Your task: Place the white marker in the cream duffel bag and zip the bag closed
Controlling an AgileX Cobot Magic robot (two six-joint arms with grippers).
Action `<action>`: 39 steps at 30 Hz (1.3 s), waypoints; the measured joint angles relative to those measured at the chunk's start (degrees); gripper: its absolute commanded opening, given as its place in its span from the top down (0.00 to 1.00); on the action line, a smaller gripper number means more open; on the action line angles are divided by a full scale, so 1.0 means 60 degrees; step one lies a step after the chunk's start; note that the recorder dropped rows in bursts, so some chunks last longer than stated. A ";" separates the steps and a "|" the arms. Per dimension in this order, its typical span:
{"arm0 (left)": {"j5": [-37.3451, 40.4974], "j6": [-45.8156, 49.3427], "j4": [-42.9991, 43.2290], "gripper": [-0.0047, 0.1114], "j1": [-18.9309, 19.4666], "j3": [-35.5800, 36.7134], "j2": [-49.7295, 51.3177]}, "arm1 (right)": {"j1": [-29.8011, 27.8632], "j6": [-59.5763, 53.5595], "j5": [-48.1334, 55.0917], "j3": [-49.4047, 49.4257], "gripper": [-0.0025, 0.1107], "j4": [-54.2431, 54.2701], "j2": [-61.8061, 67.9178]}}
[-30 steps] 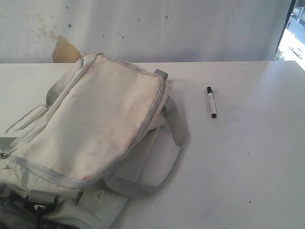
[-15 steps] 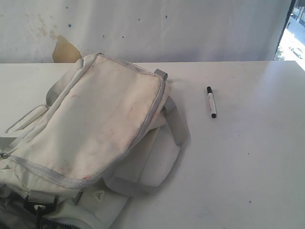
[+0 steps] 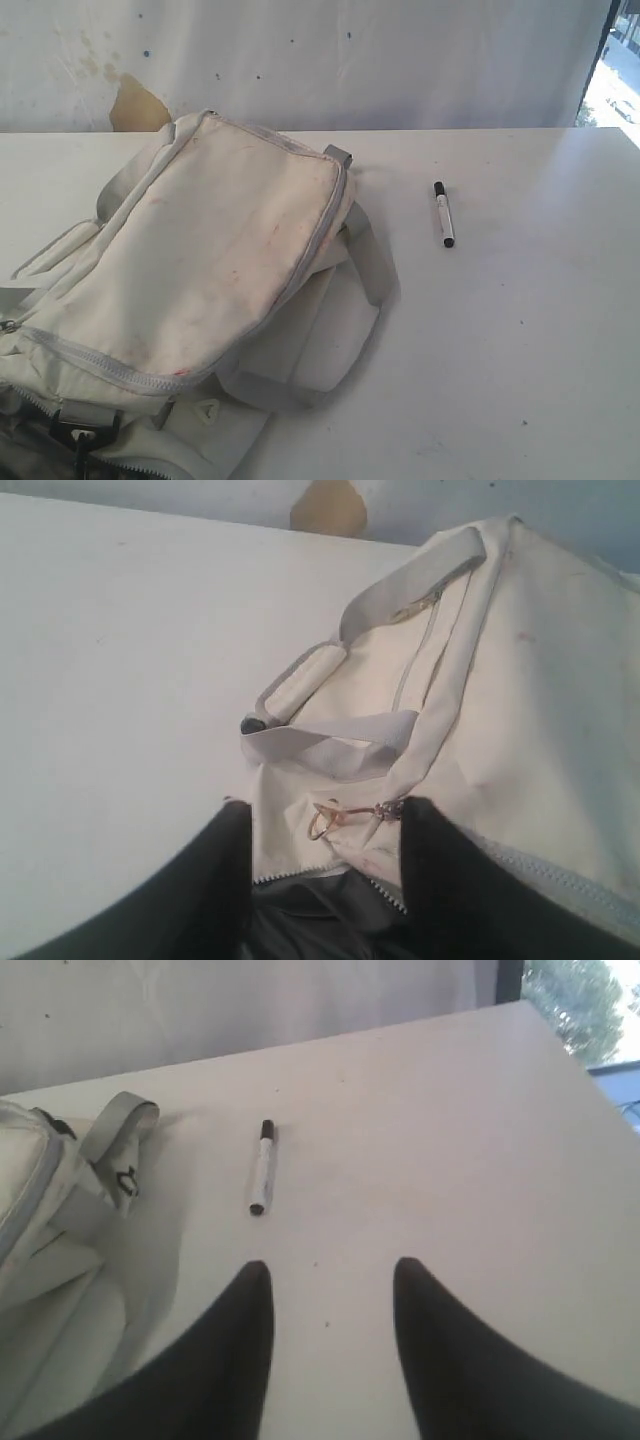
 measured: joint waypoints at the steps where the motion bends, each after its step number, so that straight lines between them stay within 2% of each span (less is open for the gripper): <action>1: -0.0126 0.0000 -0.0007 0.39 0.0000 0.0000 0.0222 | 0.0050 0.0000 0.0076 -0.0079 0.55 0.0245 0.0206; 3: -0.0463 0.0000 -0.0023 0.35 0.0000 0.0000 0.0867 | 0.0092 -0.0269 0.0421 -0.0331 0.55 0.1135 0.0856; 6: -0.0532 0.0000 -0.0313 0.35 0.0000 0.0000 0.1883 | 0.0130 -0.1491 0.1079 -0.0693 0.55 0.2382 0.1635; 8: -0.0714 0.0000 -0.0761 0.35 0.0000 0.0000 0.2942 | 0.0130 -0.3266 0.1842 -0.1156 0.55 0.4016 0.2483; 12: -0.0655 0.0000 -0.1472 0.35 0.0000 -0.0309 0.4352 | 0.0130 -0.4421 0.3137 -0.1837 0.55 0.5704 0.3686; 15: -0.0638 0.0180 -0.1905 0.30 0.0000 -0.1054 0.5667 | 0.0187 -0.4815 0.3817 -0.2231 0.51 0.6632 0.4697; 17: -0.0485 0.0467 -0.2078 0.23 0.0000 -0.1606 0.6372 | 0.0367 -0.4857 0.3902 -0.2402 0.44 0.6837 0.5192; 21: -0.0309 0.1417 -0.2525 0.23 0.0000 -0.2676 0.8356 | 0.1194 -0.5040 0.3553 -0.2655 0.44 0.7123 0.6320; 25: -0.0431 0.1972 -0.3238 0.23 0.0000 -0.3171 0.9452 | 0.1687 -0.5060 0.3062 -0.2862 0.44 0.7419 0.7001; 27: -0.0431 0.2738 -0.4157 0.23 0.0000 -0.3441 1.0005 | 0.1958 -0.5078 0.2833 -0.3060 0.44 0.7562 0.7387; 29: -0.0497 0.4230 -0.5715 0.23 0.0000 -0.3747 1.0657 | 0.2337 -0.5078 0.2484 -0.3315 0.44 0.7888 0.7940; 33: -0.0883 0.5605 -0.7117 0.23 0.0000 -0.4059 1.1308 | 0.2803 -0.5099 0.1780 -0.3555 0.44 0.8250 0.8622; 39: -0.1365 0.6156 -0.7578 0.23 0.0000 -0.4196 1.2241 | 0.3248 -0.5117 0.0795 -0.3806 0.44 0.8698 0.9657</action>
